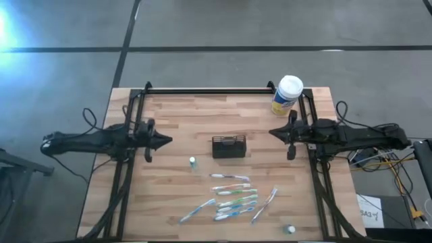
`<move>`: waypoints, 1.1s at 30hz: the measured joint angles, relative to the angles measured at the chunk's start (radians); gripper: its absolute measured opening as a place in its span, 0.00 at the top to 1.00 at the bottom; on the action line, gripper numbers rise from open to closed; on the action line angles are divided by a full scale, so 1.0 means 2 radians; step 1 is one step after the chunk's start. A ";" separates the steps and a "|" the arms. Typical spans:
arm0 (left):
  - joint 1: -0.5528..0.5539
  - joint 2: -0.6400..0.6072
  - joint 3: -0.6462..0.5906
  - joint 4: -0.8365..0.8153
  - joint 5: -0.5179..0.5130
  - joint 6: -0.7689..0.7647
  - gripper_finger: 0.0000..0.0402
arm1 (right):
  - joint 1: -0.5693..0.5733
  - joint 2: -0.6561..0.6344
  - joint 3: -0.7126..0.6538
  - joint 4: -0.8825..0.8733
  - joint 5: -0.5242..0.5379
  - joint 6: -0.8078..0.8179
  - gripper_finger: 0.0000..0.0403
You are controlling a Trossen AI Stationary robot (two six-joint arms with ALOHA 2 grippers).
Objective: Pick & Place toothbrushing station
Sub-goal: Put the top mouthwash bottle into the wire organizer
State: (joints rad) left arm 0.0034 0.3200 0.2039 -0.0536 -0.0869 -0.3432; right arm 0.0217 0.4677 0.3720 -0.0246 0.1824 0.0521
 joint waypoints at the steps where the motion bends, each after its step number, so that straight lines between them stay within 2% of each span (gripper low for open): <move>1: 0.000 0.010 0.000 0.000 0.000 -0.009 0.92 | 0.000 0.003 -0.009 0.024 -0.002 -0.004 0.98; 5: 0.000 0.050 0.007 0.008 -0.001 -0.030 0.87 | 0.000 -0.006 -0.082 0.153 -0.039 -0.014 0.98; 8: 0.000 0.073 0.014 0.025 -0.001 -0.030 0.84 | 0.000 -0.020 -0.136 0.217 -0.052 -0.009 0.98; 12: 0.000 0.102 0.024 0.042 -0.001 -0.047 0.78 | 0.000 -0.040 -0.180 0.243 -0.052 0.001 0.98; 20: -0.005 0.173 0.084 -0.001 0.001 -0.103 0.60 | 0.000 -0.061 -0.182 0.210 -0.051 -0.004 0.98; 25: -0.011 0.240 0.188 -0.124 -0.027 -0.137 0.57 | 0.000 -0.059 -0.182 0.208 -0.052 -0.015 0.98; 33: -0.021 0.392 0.378 -0.305 -0.049 -0.137 0.61 | 0.000 -0.060 -0.182 0.200 -0.052 -0.028 0.98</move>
State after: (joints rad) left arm -0.0391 1.1045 0.9597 -0.6633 -0.1852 -0.6180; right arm 0.0216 0.3470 0.0090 0.3753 0.0780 -0.0039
